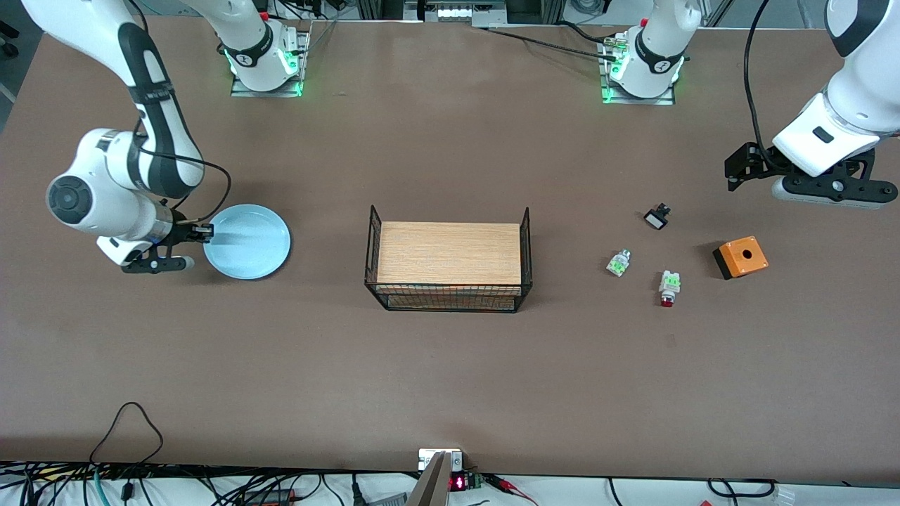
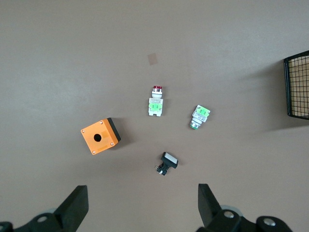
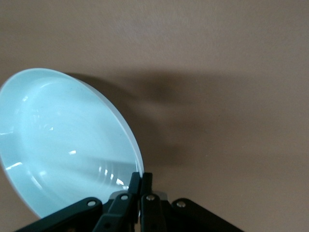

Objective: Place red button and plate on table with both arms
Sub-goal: 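Lower the plate onto the table and open the right gripper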

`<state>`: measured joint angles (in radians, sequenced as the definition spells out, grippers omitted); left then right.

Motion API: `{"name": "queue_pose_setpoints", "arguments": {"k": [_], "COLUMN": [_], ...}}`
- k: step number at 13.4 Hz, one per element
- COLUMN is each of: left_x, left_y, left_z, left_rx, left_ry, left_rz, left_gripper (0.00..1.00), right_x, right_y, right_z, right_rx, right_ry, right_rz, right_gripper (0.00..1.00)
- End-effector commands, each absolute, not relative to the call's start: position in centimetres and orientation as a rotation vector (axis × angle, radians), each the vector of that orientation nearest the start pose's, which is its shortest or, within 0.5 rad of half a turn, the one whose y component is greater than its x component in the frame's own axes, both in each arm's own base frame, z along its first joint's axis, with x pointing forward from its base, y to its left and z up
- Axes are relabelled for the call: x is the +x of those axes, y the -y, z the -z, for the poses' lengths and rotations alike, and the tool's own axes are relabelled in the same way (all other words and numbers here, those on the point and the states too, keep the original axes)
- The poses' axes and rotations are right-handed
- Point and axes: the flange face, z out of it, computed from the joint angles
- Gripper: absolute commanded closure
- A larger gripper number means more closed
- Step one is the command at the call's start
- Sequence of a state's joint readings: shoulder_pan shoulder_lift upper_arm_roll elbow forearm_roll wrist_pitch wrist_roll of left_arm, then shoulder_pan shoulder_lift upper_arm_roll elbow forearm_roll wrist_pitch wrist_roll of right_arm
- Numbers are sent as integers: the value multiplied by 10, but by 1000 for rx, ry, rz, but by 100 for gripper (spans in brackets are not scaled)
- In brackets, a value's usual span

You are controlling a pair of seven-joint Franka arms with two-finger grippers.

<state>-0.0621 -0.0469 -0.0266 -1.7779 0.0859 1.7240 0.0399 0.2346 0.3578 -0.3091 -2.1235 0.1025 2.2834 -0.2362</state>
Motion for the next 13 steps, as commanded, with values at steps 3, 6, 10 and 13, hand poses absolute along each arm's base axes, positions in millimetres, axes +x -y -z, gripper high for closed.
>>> {"name": "queue_pose_setpoints", "arguments": {"k": [3, 6, 10, 13], "left_x": [547, 547, 547, 547], "left_y": [43, 43, 43, 43], "left_z": [-573, -574, -573, -573], "left_rx": [-3060, -3060, -3058, -3058], "left_ry": [-217, -217, -222, -222], "left_rz": [-7, -4, -11, -11], "left_gripper": [0, 0, 0, 0], "right_x": [546, 563, 598, 615], "right_y": [67, 53, 0, -33], "right_z": [-223, -269, -351, -422], "right_rx": [-3111, -3102, -3106, -3118], "right_ry": [191, 120, -12, -29], "right_rz": [-320, -304, -310, -265], "right_gripper": [1, 0, 0, 0]}}
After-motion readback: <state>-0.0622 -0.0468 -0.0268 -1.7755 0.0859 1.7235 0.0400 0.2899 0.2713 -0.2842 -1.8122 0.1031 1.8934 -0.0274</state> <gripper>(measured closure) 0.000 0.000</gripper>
